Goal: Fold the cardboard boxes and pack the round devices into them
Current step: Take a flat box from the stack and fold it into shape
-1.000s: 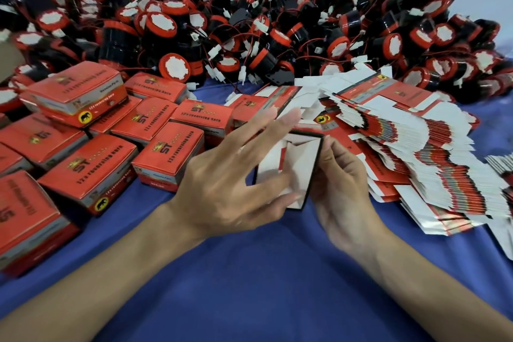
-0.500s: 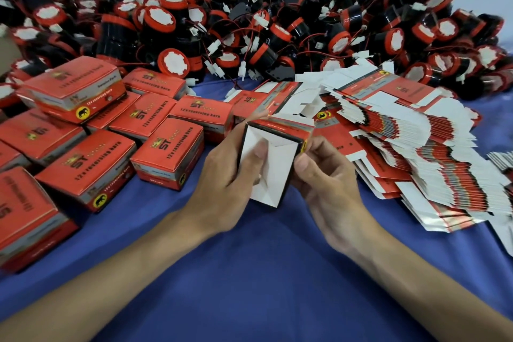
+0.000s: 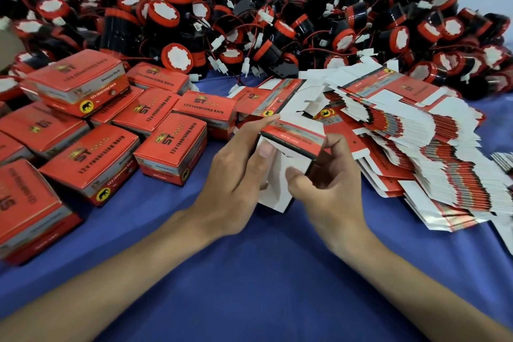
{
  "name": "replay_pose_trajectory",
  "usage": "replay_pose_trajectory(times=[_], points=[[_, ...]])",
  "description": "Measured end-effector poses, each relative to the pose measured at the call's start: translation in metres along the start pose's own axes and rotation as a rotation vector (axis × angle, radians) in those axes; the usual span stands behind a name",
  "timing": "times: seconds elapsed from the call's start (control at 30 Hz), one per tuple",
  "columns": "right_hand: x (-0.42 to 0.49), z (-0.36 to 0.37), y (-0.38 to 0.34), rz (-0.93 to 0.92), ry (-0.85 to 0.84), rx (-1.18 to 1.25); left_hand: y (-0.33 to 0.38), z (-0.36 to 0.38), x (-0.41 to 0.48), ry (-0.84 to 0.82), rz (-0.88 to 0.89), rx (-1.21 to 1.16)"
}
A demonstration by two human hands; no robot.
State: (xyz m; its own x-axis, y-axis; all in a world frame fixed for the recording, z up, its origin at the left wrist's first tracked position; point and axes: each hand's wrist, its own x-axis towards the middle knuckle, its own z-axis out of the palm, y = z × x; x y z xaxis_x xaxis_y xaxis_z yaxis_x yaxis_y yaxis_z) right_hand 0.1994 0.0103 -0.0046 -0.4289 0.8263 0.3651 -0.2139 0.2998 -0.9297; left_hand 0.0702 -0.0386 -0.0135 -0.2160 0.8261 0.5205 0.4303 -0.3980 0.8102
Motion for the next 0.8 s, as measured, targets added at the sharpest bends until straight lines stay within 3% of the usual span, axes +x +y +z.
replay_pose_trajectory(times=[0.37,0.67,0.8], points=[[-0.001,0.004,-0.004,0.0,-0.029,-0.018,-0.001,0.005,-0.002,0.063,0.088,0.15],[0.002,0.0,-0.001,0.082,-0.102,0.117,-0.001,0.002,-0.001,-0.074,-0.034,-0.077],[0.004,-0.005,0.0,0.171,-0.24,0.292,-0.002,-0.001,0.0,-0.106,-0.069,-0.18]])
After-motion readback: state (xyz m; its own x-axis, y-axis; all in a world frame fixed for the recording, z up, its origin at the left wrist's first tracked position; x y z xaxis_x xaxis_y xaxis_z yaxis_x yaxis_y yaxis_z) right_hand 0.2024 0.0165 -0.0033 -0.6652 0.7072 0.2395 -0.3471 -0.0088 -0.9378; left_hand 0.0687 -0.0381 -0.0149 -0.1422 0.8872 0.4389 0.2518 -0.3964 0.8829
